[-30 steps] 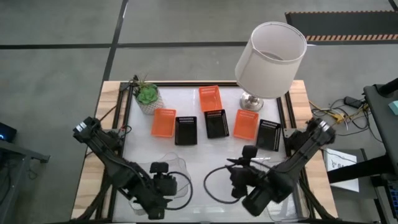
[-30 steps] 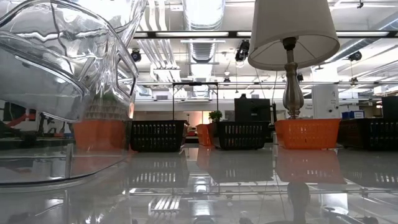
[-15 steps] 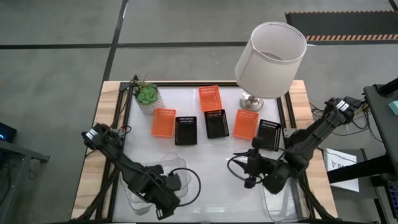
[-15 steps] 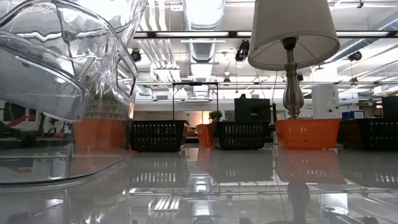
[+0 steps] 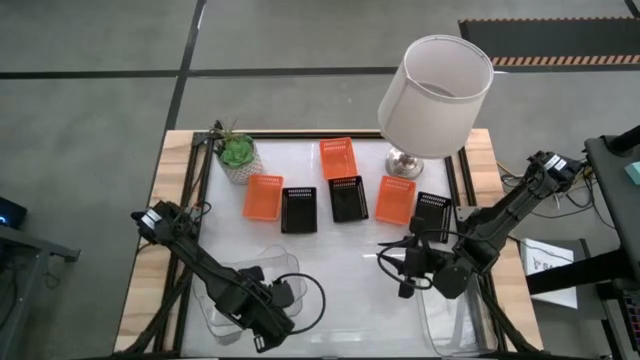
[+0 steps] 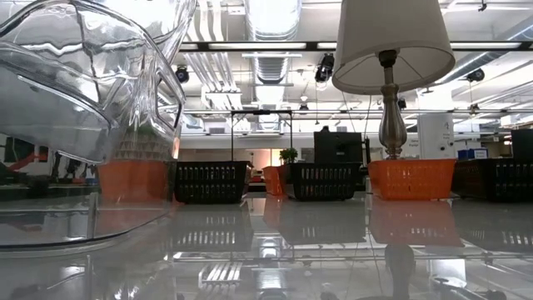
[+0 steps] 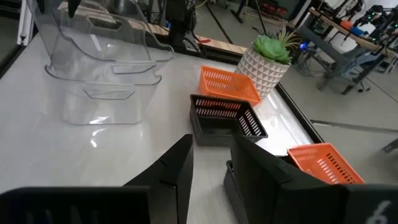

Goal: Stack baskets by color
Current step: Stack the middle transparent bin on the left transparent bin

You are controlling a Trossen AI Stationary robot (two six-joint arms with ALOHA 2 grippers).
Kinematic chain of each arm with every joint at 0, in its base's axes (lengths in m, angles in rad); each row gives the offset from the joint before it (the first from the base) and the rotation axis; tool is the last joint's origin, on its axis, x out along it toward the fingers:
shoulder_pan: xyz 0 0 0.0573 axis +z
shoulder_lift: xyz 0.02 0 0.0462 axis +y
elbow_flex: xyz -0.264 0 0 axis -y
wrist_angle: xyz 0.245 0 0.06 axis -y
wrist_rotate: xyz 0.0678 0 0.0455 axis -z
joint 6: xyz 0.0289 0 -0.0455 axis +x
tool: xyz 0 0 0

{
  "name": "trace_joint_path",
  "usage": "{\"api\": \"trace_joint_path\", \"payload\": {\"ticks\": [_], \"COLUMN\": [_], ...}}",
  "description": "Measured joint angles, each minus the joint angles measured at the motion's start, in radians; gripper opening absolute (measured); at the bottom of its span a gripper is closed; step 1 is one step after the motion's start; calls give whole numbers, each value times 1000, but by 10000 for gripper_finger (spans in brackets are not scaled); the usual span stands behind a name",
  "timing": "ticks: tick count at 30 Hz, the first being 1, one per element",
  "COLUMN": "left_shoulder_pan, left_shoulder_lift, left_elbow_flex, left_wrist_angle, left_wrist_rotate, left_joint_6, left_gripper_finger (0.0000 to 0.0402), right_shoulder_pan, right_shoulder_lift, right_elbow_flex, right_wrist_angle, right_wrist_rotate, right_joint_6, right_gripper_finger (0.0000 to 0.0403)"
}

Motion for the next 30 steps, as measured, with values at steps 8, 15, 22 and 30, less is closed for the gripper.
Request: {"api": "trace_joint_path", "payload": {"ticks": [8, 15, 22, 30], "left_shoulder_pan": [0, -21, -108, -202], "left_shoulder_lift": [0, -8, -37, -38], "left_elbow_flex": [0, 0, 0, -1], "left_wrist_angle": [4, -4, -88, -137], "left_wrist_rotate": [17, -17, -171, -378], "left_joint_6": [-25, -36, 15, 17], "left_gripper_finger": [8, 0, 0, 0], "right_shoulder_pan": [0, 2, 4, 5], "right_shoulder_lift": [0, 1, 1, 2], "right_elbow_flex": [0, 0, 0, -24], "right_wrist_angle": [10, 11, 20, 95], "right_wrist_rotate": [-11, -34, -34, -35], "right_joint_6": [-19, -6, 12, 14], "right_gripper_finger": [100, 100, 100, 100]}}
